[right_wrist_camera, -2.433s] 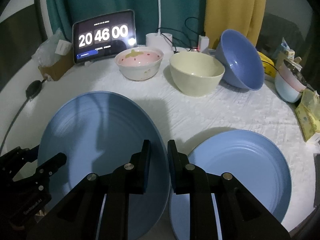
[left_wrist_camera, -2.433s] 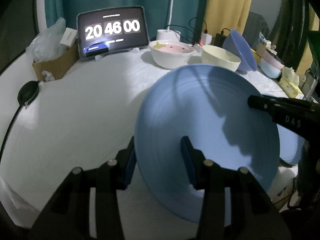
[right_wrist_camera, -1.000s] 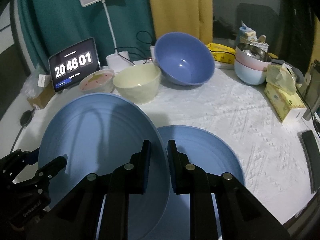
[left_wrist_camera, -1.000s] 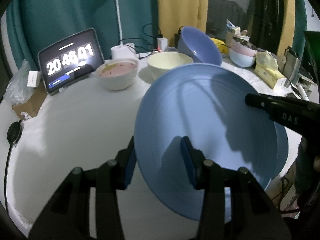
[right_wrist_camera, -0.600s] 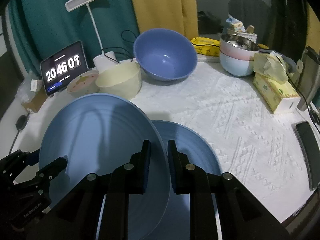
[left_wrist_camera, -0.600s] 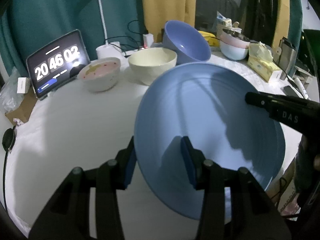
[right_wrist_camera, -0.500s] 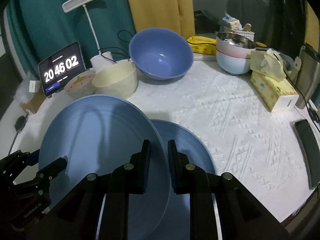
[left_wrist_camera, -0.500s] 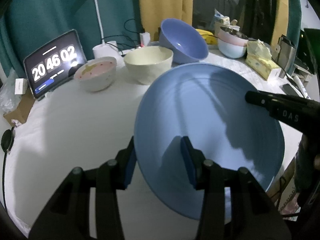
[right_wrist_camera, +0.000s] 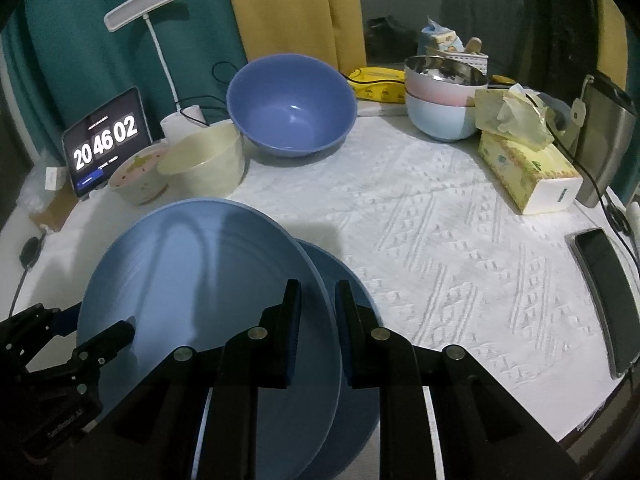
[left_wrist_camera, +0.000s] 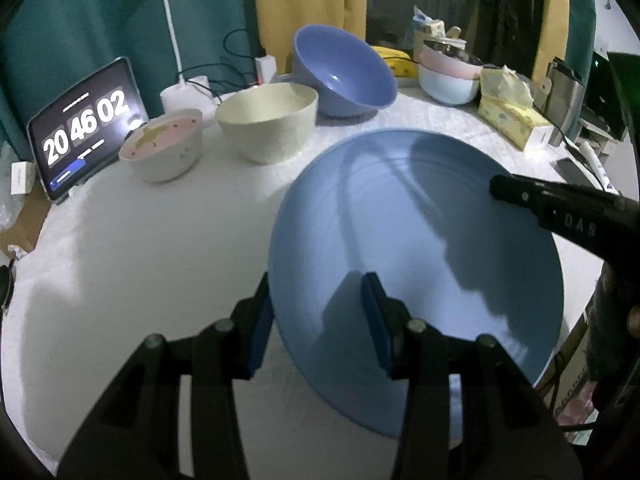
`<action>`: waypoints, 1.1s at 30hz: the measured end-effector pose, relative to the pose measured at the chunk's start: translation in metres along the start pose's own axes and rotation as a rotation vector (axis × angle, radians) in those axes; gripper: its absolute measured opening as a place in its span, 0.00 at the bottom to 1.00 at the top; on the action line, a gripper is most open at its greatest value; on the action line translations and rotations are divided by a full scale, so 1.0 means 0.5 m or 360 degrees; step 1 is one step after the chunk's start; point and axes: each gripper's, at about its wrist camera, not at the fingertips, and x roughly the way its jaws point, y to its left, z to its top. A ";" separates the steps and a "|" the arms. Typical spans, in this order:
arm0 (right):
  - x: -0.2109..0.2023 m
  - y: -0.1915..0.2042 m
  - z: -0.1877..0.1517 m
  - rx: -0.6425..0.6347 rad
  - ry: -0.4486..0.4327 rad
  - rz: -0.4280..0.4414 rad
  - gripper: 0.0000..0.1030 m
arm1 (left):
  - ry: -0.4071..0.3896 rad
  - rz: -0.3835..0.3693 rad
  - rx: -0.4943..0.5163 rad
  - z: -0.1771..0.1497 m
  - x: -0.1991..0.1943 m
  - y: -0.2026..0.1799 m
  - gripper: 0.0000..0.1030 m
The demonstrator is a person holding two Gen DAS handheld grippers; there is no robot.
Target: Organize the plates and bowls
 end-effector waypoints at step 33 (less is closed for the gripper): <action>0.015 -0.061 -0.013 0.0108 0.0085 -0.0040 0.33 | 0.0064 -0.0119 -0.0190 0.005 0.045 0.026 0.55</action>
